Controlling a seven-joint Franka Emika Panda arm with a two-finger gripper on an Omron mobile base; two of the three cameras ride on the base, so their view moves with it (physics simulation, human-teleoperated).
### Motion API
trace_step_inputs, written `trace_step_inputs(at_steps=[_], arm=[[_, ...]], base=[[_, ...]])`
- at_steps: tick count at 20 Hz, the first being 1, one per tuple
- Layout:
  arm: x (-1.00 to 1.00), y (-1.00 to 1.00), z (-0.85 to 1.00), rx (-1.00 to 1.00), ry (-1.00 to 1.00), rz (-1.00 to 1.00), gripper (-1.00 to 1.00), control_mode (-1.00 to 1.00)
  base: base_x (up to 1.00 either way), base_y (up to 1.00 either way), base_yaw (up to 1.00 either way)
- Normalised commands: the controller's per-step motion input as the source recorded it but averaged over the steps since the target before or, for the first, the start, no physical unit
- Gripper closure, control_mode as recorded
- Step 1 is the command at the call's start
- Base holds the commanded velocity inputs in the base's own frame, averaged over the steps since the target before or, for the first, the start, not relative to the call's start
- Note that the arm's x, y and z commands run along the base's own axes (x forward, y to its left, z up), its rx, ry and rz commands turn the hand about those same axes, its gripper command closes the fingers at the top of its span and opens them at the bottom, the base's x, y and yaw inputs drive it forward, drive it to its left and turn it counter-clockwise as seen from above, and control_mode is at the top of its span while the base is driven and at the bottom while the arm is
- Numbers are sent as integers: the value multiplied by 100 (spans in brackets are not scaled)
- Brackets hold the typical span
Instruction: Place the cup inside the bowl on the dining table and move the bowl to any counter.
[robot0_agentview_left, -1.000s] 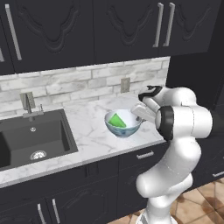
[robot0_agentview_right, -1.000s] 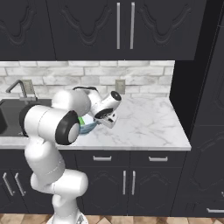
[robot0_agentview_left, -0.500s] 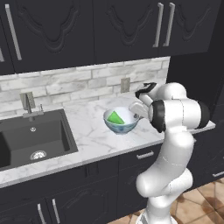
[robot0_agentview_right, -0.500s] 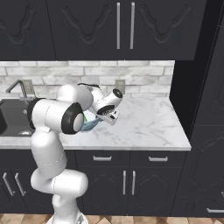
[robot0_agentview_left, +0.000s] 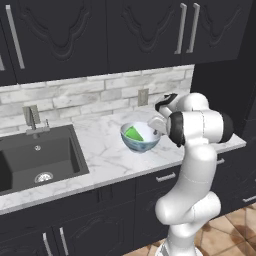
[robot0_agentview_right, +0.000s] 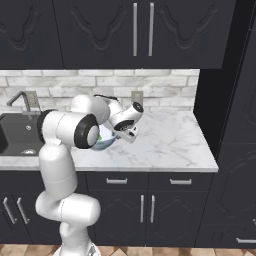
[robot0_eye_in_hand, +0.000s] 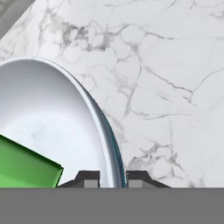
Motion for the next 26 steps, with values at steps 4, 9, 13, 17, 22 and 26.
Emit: trace_step_inputs(at_steps=[4,9,13,17,22,26], arm=[[0,0,-1,0,0,0,100,-100],[0,0,0,0,0,0,100,-100],[0,1,0,0,0,0,-100,-100],[0,0,0,0,0,0,-100,-100],[-7,0,0,0,0,0,-100,-100],[-43,0,20,0,-2,0,-100,-100]], base=[[0,0,0],[0,0,0],[0,0,0],[0,0,0],[0,0,0],[0,0,0]])
